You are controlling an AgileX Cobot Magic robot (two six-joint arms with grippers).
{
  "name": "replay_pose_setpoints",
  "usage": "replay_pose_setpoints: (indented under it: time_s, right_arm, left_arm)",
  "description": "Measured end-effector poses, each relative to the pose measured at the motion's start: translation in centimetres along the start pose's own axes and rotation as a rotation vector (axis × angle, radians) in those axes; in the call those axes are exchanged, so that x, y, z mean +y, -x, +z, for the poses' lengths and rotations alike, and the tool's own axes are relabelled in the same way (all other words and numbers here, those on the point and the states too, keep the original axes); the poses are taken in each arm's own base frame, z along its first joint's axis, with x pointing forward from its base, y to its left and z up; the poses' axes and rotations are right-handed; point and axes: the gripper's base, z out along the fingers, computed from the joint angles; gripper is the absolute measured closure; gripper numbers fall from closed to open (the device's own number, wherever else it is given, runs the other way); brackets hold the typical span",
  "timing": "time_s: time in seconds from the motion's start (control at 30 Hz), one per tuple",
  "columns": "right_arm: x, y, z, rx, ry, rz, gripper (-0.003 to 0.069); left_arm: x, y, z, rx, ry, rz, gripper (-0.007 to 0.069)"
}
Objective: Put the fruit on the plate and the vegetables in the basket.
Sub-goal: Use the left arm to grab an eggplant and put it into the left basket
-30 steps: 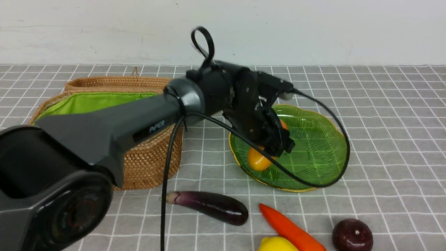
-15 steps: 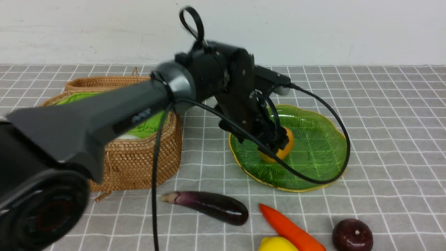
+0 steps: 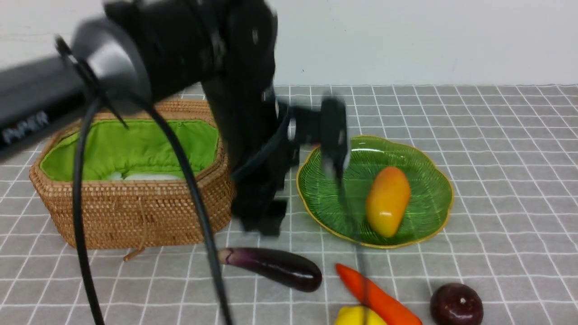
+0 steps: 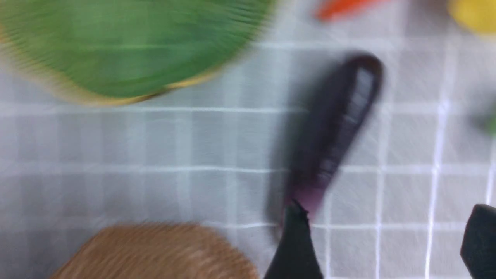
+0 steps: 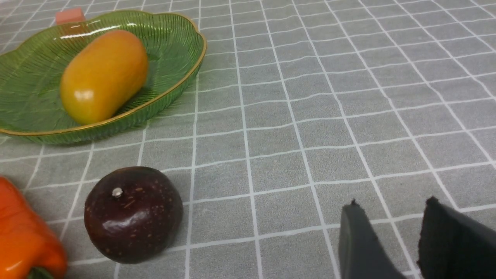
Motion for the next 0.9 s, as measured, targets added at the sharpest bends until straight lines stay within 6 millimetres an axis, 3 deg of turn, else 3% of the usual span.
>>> replay_pose_setpoints:
  time_s: [0.27, 0.43, 0.53, 0.6, 0.63, 0.8, 0.9]
  right_arm:
    - [0.0, 0.0, 0.0, 0.000, 0.000, 0.000, 0.0419]
    - [0.0, 0.0, 0.0, 0.000, 0.000, 0.000, 0.0419]
    - [0.0, 0.0, 0.0, 0.000, 0.000, 0.000, 0.0419]
    - [0.0, 0.0, 0.0, 0.000, 0.000, 0.000, 0.0419]
    - [0.0, 0.0, 0.0, 0.000, 0.000, 0.000, 0.0419]
    - [0.0, 0.0, 0.0, 0.000, 0.000, 0.000, 0.0419]
    - [0.0, 0.0, 0.0, 0.000, 0.000, 0.000, 0.0419]
  left_arm:
    - [0.5, -0.3, 7.8, 0.029, 0.000, 0.092, 0.0104]
    - [0.8, -0.1, 10.9, 0.018, -0.024, 0.071, 0.0106]
    - [0.7, -0.2, 12.1, 0.028, -0.051, 0.047, 0.0151]
    - [0.7, -0.2, 12.1, 0.031, -0.056, 0.037, 0.0182]
    - [0.7, -0.2, 12.0, 0.040, -0.066, 0.027, 0.0235]
    - [0.6, -0.2, 10.3, 0.049, -0.084, 0.011, 0.0239]
    - [0.2, -0.2, 6.2, 0.026, -0.045, 0.014, 0.0239]
